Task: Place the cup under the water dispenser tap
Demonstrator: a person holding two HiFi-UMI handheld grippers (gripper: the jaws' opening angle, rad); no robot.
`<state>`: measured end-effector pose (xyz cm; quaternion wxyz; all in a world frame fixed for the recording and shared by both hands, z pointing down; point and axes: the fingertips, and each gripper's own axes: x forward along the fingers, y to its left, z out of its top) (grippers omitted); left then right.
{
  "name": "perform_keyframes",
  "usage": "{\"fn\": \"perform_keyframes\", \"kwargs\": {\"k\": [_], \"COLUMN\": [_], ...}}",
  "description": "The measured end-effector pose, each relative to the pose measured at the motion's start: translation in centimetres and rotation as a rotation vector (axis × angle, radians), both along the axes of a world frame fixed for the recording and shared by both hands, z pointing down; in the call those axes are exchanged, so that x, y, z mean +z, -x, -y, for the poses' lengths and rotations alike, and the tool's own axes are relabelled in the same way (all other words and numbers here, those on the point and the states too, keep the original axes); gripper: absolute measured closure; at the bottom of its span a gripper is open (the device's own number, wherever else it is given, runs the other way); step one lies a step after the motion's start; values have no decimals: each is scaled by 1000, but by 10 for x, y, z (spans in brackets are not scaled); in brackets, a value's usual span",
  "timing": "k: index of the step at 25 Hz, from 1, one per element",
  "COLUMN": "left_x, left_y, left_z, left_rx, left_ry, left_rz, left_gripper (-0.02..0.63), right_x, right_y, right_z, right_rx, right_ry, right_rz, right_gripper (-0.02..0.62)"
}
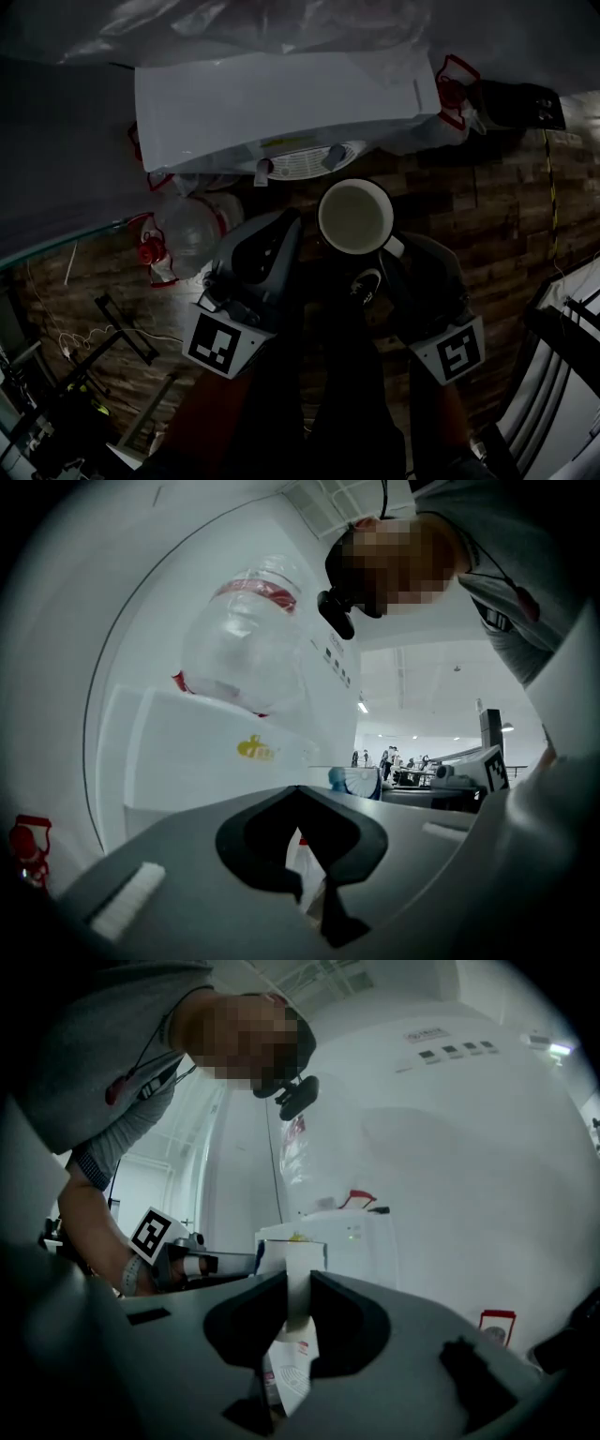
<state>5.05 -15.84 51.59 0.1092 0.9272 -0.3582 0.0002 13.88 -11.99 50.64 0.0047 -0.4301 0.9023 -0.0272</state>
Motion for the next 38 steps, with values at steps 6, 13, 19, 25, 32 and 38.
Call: {"fn": "perform_keyframes", "kwargs": {"k": [6,13,19,25,32,38], "left_x": [58,122,158,176,208,216], "left_y": [-1,6,5,5,3,3], "left_z": [-3,4,19,41,52,54], "left_rx": [-26,-75,-97,-112,-104,-101], "left_ry": [3,30,32,-43,-9,-18], "left_rz": [2,-21,-17,-43,-10,-13], "left_gripper": [597,597,597,597,597,597], "right_x": [63,136,184,223,251,262], "right_y": [2,15,7,8,7,10], "right_z": [3,6,29,53,75,80], "right_rx": [-30,-68,-36,-36,-36,-27], "right_ry": [-9,-2,-1,-34,-76,-127], "right_rz": [31,17,21,8,0,-34], "right_gripper": [528,528,528,528,528,528]}}
